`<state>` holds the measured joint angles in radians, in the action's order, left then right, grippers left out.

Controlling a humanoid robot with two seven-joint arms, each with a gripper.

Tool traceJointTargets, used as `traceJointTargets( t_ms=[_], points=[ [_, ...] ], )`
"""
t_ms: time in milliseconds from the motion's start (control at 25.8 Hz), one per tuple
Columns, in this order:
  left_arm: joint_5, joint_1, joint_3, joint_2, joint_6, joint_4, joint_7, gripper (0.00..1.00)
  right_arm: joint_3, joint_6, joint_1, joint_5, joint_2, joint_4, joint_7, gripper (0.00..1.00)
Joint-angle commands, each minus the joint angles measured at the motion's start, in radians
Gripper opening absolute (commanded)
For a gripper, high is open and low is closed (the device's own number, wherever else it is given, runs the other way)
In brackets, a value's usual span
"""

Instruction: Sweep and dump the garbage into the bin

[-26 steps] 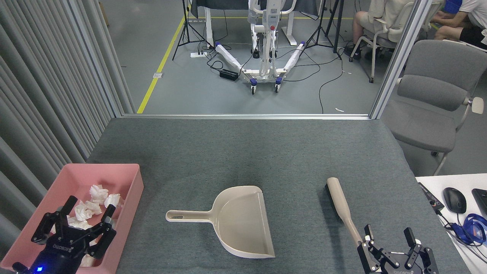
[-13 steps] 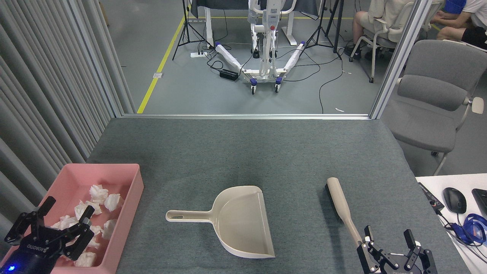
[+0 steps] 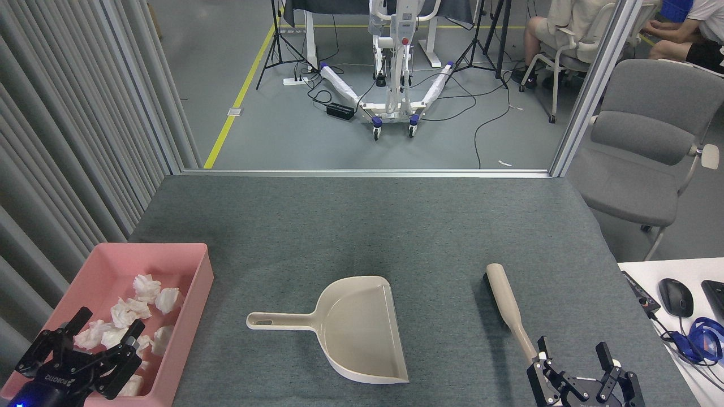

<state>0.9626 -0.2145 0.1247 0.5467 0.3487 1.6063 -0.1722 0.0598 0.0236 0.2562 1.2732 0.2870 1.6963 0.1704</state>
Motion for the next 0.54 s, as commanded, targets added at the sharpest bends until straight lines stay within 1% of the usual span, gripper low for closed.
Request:
traceJointTargets(
  t_ms=[0, 503],
  points=[
    [-0.035, 0.000, -0.002, -0.001, 0.001, -0.008, -0.003, 1.00, 0.000, 0.001, 0.000, 0.000, -0.006, 0.000, 0.000, 0.98],
    [-0.038, -0.002, 0.000, -0.001, -0.010, -0.008, -0.010, 1.00, -0.002, -0.001, 0.000, 0.000, -0.019, 0.000, 0.000, 0.98]
  ],
)
